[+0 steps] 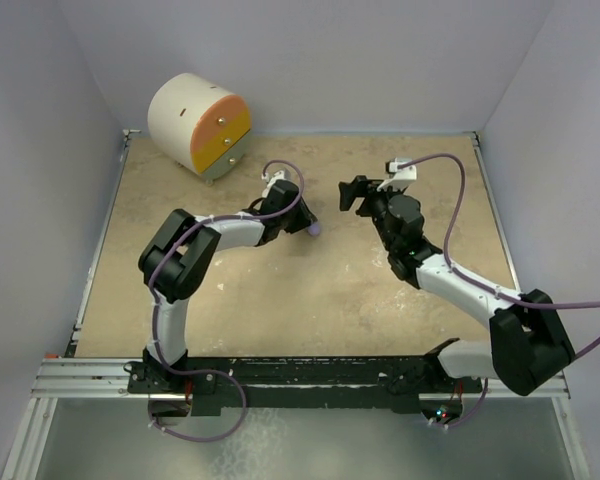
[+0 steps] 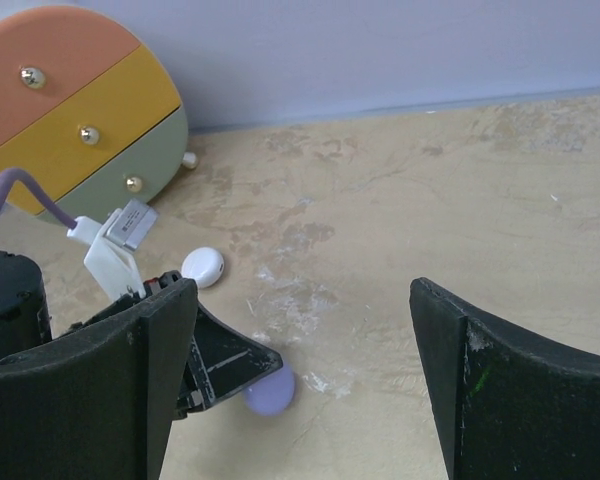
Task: Insert the wireless bluetooth earbuds into the charging case
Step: Place the charging case at the center of the board, then reset both arms
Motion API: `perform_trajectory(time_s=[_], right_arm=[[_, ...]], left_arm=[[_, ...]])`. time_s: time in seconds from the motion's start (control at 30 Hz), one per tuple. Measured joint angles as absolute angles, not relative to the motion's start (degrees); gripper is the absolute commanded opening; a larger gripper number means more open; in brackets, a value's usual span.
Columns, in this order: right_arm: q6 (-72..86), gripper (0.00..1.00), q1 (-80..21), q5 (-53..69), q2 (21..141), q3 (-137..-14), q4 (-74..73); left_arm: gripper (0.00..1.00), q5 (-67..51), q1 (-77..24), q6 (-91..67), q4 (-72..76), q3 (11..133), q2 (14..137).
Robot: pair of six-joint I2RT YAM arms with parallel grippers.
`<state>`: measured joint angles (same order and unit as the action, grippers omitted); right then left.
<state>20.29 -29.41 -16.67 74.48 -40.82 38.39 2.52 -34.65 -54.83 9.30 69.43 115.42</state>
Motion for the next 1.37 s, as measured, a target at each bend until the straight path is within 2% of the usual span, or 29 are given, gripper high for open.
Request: perform_trajectory(time_s=[0.17,0.33,0.4,0.63,0.8,0.97,1.1,1.37], right_arm=[[21.5,0.89,-28.0,-15.0,74.5,-40.8,38.4],[22.2,0.89,-26.9,-13.5,74.8,-40.8,38.4],[22.4,0.89,-26.7,-12.9,75.0,-40.8,38.4],[24.0,1.00,-25.4,-12.0,76.4,-40.8,38.4],[25.0,1.00,-23.4,-11.7,76.5,-40.8,38.4],[26.6,1.00,-20.1,-10.8,76.5,-40.7,38.4],[28.8,1.00,-16.1,-10.0,76.5,-39.9,38.5],[31.4,1.00,-9.6,-6.2,76.5,-38.9,38.4]], left_arm=[[0.43,2.1,-34.7,-54.3,8.4,69.5,115.5],[0.49,2.1,-34.7,-54.1,7.5,69.6,115.5],[0.55,2.2,-34.7,-54.0,7.2,69.6,115.4],[0.57,6.2,-34.2,-53.1,3.1,68.7,110.2],[0.58,9.3,-29.1,-54.0,1.1,61.7,98.4],[0.63,12.2,-19.3,-55.7,0.6,52.8,85.1],[0.65,15.7,-15.8,-56.4,-1.8,47.6,76.7],[0.67,17.6,-9.8,-56.4,-4.9,40.9,67.8]])
